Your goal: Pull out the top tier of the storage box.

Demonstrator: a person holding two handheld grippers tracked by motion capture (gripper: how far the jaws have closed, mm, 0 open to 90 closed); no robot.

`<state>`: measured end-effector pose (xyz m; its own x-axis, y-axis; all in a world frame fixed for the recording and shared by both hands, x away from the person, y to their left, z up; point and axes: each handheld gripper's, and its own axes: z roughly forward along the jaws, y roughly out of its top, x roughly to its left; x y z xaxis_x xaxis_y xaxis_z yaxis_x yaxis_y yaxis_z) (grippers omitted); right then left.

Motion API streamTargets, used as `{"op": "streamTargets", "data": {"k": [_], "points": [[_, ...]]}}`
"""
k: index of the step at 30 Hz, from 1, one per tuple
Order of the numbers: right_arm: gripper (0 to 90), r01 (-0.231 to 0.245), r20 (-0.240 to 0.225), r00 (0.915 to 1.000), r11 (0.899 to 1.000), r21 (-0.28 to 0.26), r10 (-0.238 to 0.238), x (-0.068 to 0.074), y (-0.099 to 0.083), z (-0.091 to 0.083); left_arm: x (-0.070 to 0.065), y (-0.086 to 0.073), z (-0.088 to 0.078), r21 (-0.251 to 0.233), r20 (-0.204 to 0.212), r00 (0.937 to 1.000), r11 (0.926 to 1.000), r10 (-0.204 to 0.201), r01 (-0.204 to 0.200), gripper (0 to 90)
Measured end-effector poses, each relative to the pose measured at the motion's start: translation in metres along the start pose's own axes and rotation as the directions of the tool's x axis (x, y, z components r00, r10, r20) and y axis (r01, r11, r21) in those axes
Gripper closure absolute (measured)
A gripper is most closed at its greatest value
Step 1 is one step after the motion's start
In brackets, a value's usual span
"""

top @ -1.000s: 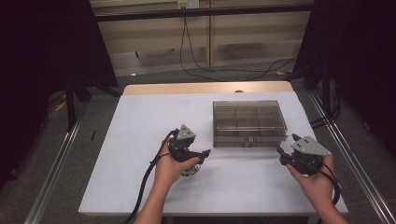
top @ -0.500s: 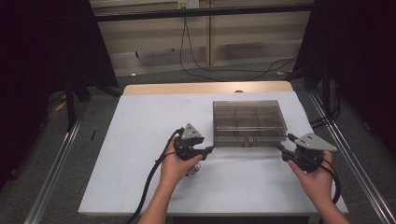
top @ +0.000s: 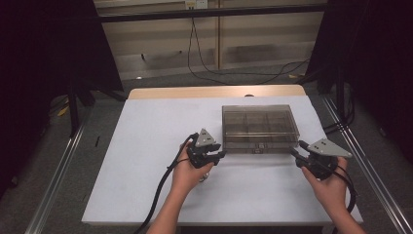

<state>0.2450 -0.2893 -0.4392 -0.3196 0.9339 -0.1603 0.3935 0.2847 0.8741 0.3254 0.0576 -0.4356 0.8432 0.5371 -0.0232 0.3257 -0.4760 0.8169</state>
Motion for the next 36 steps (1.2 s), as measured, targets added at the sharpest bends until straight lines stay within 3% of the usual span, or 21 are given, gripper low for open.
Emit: {"op": "streamTargets", "data": {"k": [5,9,14,19,25,36], "points": [[60.5,0.002,0.005,1.0,1.0,0.003,-0.002,0.0001,0.0,-0.0005,0.0036,0.0009,0.0019,0.003,0.044,0.9987,0.9996,-0.027,0.027,76.4],[60.6,0.008,0.003,1.0,1.0,0.006,-0.008,0.0004,-0.0001,-0.0006,0.0046,0.0016,0.0019,-0.003,0.048,0.9985,0.9997,-0.025,0.025,80.1],[62.6,0.016,0.012,0.9998,1.0,0.008,-0.016,0.0003,0.0001,-0.0017,0.0035,0.0031,0.0031,0.005,0.047,0.9989,1.0,-0.006,0.006,81.1],[68.0,-0.013,-0.004,0.9999,1.0,0.013,0.013,-0.0028,-0.0003,-0.0046,0.0019,0.0045,0.0014,0.006,0.049,0.9988,0.9999,-0.01,0.01,81.7],[67.8,-0.001,-0.007,1.0,1.0,0.014,0.002,-0.0023,-0.0007,-0.0061,0.0001,0.0048,0.0006,0.011,0.061,0.9978,0.9996,-0.026,0.026,78.5],[67.7,-0.022,-0.031,0.9993,1.0,0.011,0.023,-0.0036,-0.0025,-0.0099,-0.0047,0.006,-0.0025,0.035,0.068,0.9975,0.9993,-0.017,0.015,75.7]]}}
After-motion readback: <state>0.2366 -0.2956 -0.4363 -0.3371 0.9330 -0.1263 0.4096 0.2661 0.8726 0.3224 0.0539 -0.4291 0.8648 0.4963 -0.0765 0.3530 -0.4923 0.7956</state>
